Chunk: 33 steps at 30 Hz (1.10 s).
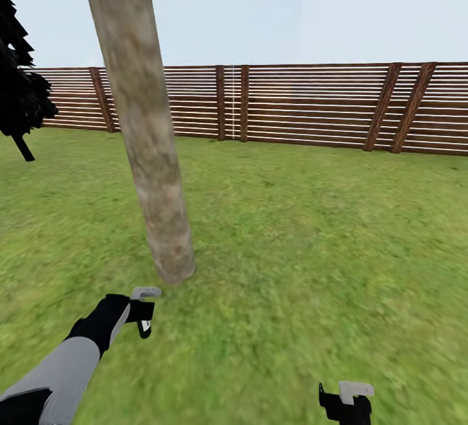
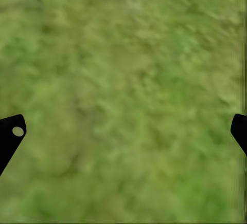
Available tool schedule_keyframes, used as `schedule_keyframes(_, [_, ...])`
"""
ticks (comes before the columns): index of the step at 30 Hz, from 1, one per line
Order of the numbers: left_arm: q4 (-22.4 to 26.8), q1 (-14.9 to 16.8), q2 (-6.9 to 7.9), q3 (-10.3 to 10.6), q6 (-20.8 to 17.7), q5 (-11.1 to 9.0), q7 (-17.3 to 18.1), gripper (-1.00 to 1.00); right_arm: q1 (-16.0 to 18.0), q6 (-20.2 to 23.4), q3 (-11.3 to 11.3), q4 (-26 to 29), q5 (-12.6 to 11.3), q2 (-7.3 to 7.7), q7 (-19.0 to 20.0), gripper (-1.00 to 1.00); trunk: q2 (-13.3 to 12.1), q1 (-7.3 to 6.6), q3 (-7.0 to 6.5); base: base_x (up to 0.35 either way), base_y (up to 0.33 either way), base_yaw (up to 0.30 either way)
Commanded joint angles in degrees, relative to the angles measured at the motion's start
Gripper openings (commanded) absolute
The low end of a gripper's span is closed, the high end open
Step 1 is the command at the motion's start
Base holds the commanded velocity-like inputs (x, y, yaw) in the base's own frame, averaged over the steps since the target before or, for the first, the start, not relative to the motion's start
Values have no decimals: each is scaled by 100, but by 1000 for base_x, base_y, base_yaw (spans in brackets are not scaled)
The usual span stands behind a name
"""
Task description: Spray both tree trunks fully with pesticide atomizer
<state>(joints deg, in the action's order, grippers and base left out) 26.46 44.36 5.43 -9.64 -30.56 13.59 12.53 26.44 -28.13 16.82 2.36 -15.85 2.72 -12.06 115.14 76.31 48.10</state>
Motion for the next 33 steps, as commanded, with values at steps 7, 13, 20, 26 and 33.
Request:
schedule_keyframes(7, [17,20,20,-64,-29,31,48,-100,1,-8,50,1,-41,0,-16,100,2,-1,5,168,8,0])
schedule_keyframes(13, [17,20,20,-62,-29,30,41,-100,-1,-8,50,1,-42,0,-16,100,2,-1,5,207,270,-8])
schedule_keyframes(20, [20,20,6,-57,-25,25,39,-100,-1,-8,50,1,-43,0,-16,100,2,-1,5,35,141,-249])
schedule_keyframes(26, [439,-2,38,-64,-226,45,41,-100,2,-8,50,4,-43,0,-16,100,2,-1,5,0,2,-158])
schedule_keyframes(33, [712,20,204,-59,-672,13,91,-100,1,-8,50,3,-32,3,-7,100,2,-1,5,0,0,-4])
